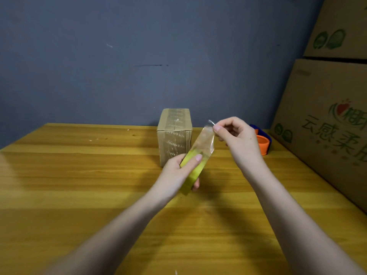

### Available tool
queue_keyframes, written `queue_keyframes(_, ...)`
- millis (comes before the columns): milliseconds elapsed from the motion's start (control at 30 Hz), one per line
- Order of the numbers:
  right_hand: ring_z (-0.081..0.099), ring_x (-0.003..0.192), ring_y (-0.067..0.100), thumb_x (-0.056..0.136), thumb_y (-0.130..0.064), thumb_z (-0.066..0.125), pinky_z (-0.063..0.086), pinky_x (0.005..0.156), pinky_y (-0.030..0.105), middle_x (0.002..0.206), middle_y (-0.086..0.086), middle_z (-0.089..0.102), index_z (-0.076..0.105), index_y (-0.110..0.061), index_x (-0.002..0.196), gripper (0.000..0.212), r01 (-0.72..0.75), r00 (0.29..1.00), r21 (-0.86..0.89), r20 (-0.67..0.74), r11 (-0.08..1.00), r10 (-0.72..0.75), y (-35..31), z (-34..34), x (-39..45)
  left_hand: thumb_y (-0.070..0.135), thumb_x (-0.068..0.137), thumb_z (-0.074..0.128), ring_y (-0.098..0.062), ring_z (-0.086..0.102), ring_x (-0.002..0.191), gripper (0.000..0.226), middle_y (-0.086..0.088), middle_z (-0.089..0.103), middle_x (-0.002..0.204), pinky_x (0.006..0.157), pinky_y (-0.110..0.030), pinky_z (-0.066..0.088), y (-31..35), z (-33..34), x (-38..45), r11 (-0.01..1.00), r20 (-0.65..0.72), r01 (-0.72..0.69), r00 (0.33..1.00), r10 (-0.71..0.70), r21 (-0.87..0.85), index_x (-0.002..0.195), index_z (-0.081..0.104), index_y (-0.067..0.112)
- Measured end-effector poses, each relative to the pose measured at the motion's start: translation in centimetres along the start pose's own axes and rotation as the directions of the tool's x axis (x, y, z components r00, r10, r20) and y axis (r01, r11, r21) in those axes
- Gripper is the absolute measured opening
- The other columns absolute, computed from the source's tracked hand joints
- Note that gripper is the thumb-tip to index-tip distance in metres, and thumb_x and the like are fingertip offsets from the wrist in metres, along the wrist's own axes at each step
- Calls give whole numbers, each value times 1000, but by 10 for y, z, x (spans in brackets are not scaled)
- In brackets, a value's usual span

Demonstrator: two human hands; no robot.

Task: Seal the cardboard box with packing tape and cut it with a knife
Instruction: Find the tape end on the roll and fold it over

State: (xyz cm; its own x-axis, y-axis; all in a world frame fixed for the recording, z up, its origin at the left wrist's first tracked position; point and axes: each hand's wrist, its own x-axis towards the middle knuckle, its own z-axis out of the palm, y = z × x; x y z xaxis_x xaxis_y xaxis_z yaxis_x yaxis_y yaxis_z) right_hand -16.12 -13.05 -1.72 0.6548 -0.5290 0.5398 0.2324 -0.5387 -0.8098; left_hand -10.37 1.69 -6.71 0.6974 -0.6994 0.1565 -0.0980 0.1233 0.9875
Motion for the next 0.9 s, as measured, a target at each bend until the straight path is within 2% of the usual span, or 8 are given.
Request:
queue_keyframes(100,59,77,10,86,-15,65,49,71,23,80,-6,65,68,-14,84,4,-38,999,13,27,999,38,1,-1,-2,28,92,54,-14,54,43,19,-3,58,50,44,-21,45,1,-3,-6,996,6,-79,997,79,38,80,59,15)
queue_keyframes(200,57,74,8,85,-14,66,46,68,18,78,-8,65,69,-11,84,5,-61,997,19,38,998,60,2,2,-5,34,87,55,-13,56,47,20,-2,60,51,52,-21,47,3,-5,-10,988,30,-143,990,141,62,82,59,15)
queue_keyframes(333,55,73,7,85,-15,66,42,61,10,76,-7,64,68,-14,81,5,-89,994,32,71,996,86,3,2,-7,35,84,52,-7,63,59,25,-6,70,66,59,-12,46,9,-6,-15,979,99,-189,979,181,75,92,61,13)
queue_keyframes(467,54,73,8,86,-12,64,42,58,6,83,4,64,68,-9,85,5,-115,988,44,109,992,109,2,3,-10,32,86,50,-6,67,68,20,-5,74,76,57,-8,44,12,-8,-17,980,156,-192,971,181,57,95,61,17)
queue_keyframes(567,54,73,8,87,-12,63,43,57,6,86,8,63,68,-6,89,8,-162,978,87,148,983,148,1,3,-13,30,89,52,-11,65,66,16,-4,70,69,62,-15,47,13,-10,-18,978,180,-202,965,188,60,94,61,18)
queue_keyframes(667,54,75,8,87,-13,63,43,57,5,87,6,63,68,-8,90,7,-191,968,102,181,976,171,-1,4,-15,25,90,55,-15,61,59,10,-4,65,61,61,-21,49,10,-12,-17,971,119,-230,968,223,56,85,63,21)
queue_keyframes(900,55,74,5,88,-16,62,44,58,7,82,-3,63,68,-12,88,7,-213,959,100,212,972,188,0,9,-18,29,86,63,-11,57,48,17,-2,62,51,55,-18,47,9,-11,-16,956,36,-282,959,280,78,69,64,26)
